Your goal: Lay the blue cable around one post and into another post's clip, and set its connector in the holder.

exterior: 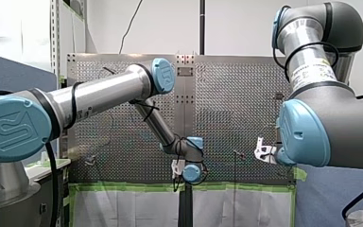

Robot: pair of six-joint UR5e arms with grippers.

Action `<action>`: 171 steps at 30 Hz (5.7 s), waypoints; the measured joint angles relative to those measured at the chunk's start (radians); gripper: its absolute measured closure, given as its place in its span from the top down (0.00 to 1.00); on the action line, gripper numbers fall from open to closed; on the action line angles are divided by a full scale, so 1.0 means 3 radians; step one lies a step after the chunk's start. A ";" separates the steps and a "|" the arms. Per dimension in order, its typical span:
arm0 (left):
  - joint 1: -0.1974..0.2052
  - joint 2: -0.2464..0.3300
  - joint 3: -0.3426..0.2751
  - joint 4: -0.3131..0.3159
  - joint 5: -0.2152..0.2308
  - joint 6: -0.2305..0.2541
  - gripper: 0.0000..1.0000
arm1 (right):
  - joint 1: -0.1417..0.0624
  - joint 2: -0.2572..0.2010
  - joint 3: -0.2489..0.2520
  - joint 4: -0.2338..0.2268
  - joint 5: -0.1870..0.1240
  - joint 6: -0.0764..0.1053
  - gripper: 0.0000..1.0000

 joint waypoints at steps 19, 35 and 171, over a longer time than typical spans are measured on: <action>-0.0012 0.0001 -0.0002 0.0017 -0.0003 0.0059 0.50 | -0.0012 0.0000 0.0000 -0.0006 0.0000 0.0000 0.02; 0.0004 0.0000 -0.0004 0.0017 0.0021 0.0034 0.28 | -0.0013 0.0000 0.0000 0.0008 0.0000 -0.0009 0.02; -0.0280 0.0062 0.0285 -0.0306 0.0260 -0.0049 0.01 | -0.0351 -0.0055 -0.0314 0.0042 -0.0439 0.0193 0.02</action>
